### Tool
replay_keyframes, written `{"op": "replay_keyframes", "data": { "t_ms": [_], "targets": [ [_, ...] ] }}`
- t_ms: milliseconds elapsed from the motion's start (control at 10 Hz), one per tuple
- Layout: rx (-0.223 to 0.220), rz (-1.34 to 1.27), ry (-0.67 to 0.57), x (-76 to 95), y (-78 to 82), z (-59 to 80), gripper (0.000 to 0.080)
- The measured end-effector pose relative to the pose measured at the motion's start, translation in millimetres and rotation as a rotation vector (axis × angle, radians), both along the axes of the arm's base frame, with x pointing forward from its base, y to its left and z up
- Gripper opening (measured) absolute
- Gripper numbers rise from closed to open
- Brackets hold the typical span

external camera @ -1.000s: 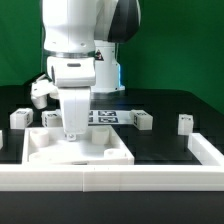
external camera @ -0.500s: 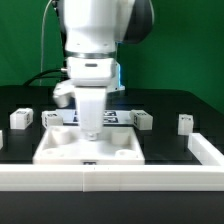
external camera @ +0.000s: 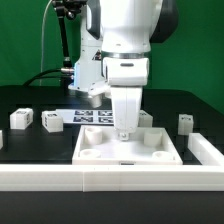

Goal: Assemble one leg

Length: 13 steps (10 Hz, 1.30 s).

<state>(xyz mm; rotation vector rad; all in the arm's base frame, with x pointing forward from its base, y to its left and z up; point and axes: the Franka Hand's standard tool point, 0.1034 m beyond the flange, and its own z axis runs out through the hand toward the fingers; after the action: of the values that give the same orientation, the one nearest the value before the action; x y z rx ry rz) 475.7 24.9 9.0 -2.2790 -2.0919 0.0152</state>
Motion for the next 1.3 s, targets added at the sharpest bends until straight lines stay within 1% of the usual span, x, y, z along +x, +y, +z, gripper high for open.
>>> {"op": "replay_keyframes", "data": {
  "t_ms": [300,600,700,800,1100,1200,1300],
  "targets": [
    [0.0,0.002,0.0,0.1,1.9,0.0,0.006],
    [0.018,0.035,-0.002,7.3,35.3,-1.4,0.006],
    [0.02,0.029,-0.001,11.6,41.0,-1.0,0.006],
    [0.021,0.035,0.001,13.3,44.0,-1.5,0.006],
    [0.019,0.031,0.005,13.0,43.8,-2.2,0.006],
    [0.019,0.031,0.005,12.8,43.6,-2.4,0.0166],
    [0.019,0.03,0.006,12.8,43.5,-2.5,0.0306]
  ]
}}
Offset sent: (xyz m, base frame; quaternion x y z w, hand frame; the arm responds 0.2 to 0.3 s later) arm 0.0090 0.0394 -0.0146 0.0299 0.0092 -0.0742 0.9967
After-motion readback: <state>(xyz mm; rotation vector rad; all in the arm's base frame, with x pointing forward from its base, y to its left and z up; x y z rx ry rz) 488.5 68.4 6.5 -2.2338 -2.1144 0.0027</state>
